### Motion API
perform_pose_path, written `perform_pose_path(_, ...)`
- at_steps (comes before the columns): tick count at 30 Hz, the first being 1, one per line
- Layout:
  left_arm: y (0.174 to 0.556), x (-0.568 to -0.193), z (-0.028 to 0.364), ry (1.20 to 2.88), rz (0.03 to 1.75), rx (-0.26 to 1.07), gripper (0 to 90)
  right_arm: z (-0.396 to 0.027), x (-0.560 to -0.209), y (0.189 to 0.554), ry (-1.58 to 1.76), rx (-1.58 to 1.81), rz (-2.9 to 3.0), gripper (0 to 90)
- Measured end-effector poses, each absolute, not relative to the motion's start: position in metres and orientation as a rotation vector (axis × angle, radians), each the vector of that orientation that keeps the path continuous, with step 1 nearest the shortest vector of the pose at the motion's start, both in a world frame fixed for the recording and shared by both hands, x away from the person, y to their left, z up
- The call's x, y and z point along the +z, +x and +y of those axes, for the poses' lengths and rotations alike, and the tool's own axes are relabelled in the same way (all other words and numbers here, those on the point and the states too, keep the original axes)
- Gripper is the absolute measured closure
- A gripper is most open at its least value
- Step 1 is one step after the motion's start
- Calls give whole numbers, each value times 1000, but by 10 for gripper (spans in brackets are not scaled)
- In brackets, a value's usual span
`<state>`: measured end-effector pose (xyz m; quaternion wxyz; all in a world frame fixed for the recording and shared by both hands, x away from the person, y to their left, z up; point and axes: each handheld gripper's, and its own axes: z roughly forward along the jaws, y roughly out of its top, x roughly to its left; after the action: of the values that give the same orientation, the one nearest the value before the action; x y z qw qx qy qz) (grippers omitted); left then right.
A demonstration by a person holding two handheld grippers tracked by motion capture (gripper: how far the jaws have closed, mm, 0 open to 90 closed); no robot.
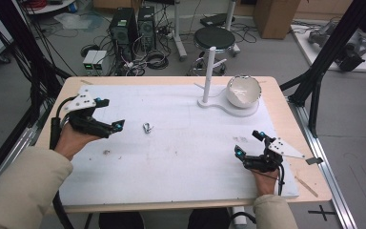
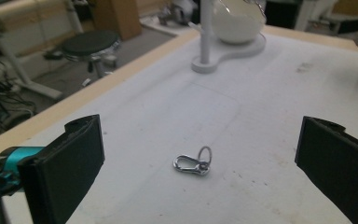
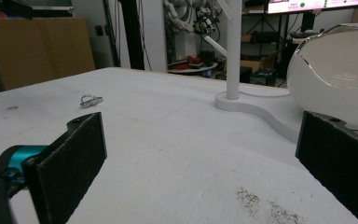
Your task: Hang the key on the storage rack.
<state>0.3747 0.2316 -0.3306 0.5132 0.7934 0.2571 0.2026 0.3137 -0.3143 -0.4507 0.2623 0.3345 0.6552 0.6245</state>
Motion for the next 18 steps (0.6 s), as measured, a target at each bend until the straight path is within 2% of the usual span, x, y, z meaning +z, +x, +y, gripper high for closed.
perform_pose_path(9,407,-327,190,2056,609,403,17,-314,-451,314,906,1689,1772,8)
perform_pose_path(18,431,-356,160,2210,624,369,17,-314,-451,314,900,1684,1770,8)
